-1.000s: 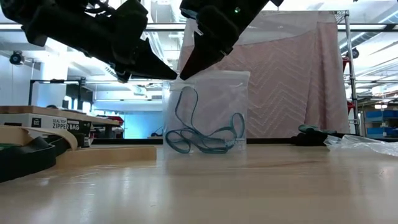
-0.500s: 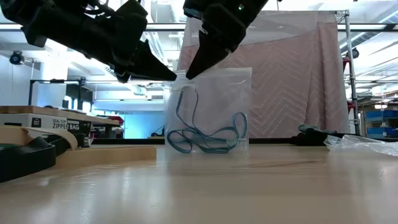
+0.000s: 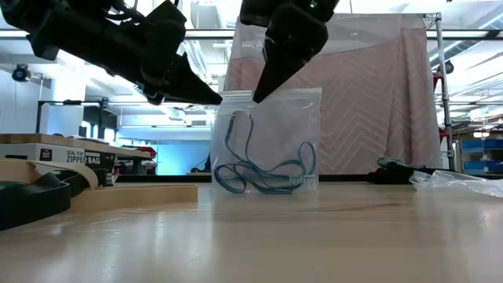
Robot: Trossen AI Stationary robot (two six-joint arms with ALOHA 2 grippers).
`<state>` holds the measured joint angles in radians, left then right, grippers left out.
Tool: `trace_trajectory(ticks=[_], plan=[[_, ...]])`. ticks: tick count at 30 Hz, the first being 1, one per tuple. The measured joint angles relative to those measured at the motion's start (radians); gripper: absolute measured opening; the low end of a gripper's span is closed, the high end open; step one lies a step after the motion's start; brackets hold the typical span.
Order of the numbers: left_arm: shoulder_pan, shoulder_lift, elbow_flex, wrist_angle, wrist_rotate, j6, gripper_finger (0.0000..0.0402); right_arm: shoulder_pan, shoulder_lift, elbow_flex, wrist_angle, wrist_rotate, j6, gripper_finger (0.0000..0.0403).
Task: Sort rubber bands
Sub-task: Close the transparent zip bag
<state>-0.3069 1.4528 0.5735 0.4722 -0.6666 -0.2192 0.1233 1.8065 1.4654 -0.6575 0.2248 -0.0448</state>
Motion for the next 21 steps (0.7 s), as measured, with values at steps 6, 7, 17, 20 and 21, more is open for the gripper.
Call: trace_trajectory(ticks=[6, 7, 17, 20, 21], plan=[[0.0, 0.0, 0.0, -0.004, 0.0, 0.0, 0.0, 0.004, -0.006, 0.0, -0.046, 0.0, -0.003, 0.0025], [0.0, 0.0, 0.0, -0.004, 0.001, 0.0, 0.0, 0.004, -0.006, 0.0, -0.056, 0.0, 0.0, 0.0024], [-0.002, -0.001, 0.0, -0.005, 0.002, 0.011, 0.0, 0.004, -0.035, 0.0, -0.121, 0.0, 0.027, 0.0031], [-0.002, -0.008, 0.0, 0.007, 0.053, 0.059, 0.0, 0.004, -0.035, 0.0, -0.12, 0.0, 0.027, 0.0028], [-0.002, -0.011, 0.0, 0.012, 0.07, 0.074, 0.0, 0.004, -0.035, 0.0, -0.119, 0.0, 0.027, 0.0026]])
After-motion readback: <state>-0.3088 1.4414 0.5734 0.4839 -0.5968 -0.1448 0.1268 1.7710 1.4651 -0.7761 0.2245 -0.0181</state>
